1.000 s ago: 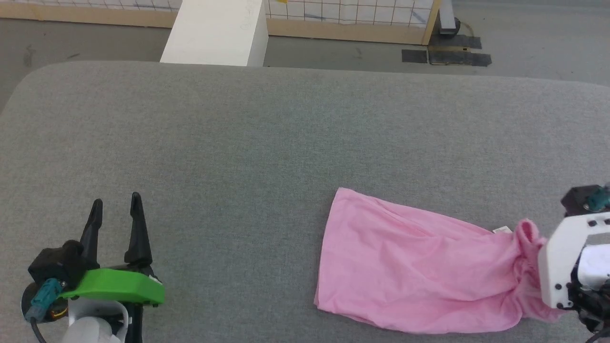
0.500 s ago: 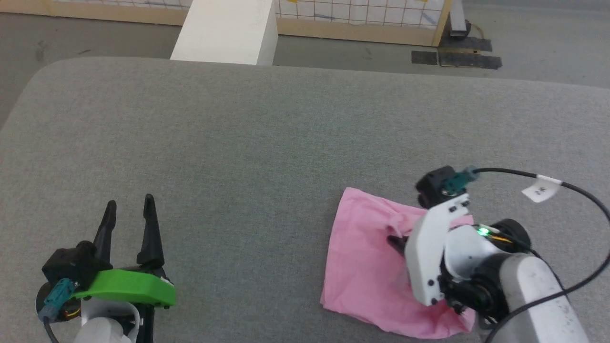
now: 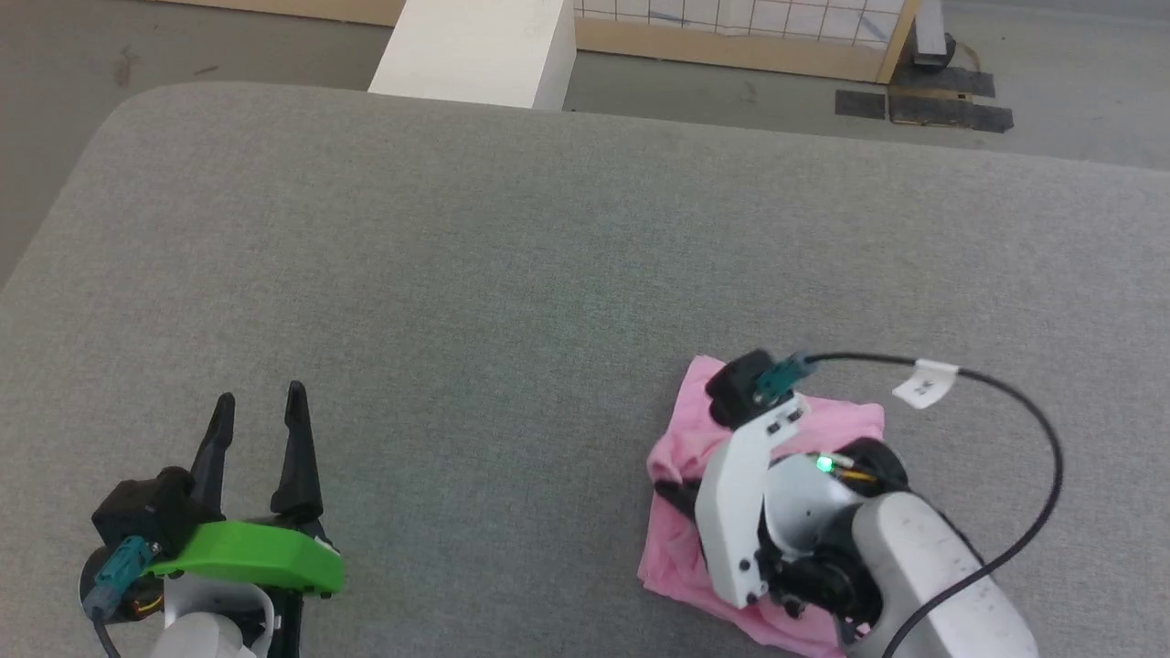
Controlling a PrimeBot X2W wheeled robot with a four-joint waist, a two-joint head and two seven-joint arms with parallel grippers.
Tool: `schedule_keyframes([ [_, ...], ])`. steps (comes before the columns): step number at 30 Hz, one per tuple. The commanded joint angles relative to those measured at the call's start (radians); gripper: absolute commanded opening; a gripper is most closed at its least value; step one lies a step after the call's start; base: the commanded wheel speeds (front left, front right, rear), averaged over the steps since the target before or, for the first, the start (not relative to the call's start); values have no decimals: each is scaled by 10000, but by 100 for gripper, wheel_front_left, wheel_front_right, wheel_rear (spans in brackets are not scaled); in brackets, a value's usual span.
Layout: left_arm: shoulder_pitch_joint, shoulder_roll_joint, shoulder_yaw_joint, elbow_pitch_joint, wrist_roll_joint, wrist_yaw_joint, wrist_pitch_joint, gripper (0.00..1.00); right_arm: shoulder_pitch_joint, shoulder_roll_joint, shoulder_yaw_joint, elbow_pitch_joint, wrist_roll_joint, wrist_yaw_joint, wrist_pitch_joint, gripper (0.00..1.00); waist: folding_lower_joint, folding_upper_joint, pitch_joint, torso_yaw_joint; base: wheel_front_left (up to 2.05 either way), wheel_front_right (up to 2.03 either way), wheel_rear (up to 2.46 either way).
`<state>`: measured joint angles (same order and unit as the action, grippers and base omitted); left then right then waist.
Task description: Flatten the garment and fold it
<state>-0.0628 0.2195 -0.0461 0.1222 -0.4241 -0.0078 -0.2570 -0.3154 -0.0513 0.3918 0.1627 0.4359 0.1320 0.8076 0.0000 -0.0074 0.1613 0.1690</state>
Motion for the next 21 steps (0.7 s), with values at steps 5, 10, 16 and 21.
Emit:
schedule_keyframes([
  [5,-156,-57,15,108,-185,-88,-41,100,-288,9,375,845,-92,-13,-655,100,0,74,65,-32,0,0,0],
  [10,-114,-6,101,174,-194,-100,-43,100,-581,10,687,435,179,-13,-1196,100,0,74,-81,-274,0,0,0],
  [16,-99,27,149,197,-186,-134,-44,100,-532,10,-182,-987,-772,-13,-1726,100,0,74,-258,-630,0,0,0],
  [21,-120,12,145,142,-143,-185,-45,100,594,10,-1851,-2117,-2135,-13,-1426,100,0,74,-272,-807,0,0,0],
])
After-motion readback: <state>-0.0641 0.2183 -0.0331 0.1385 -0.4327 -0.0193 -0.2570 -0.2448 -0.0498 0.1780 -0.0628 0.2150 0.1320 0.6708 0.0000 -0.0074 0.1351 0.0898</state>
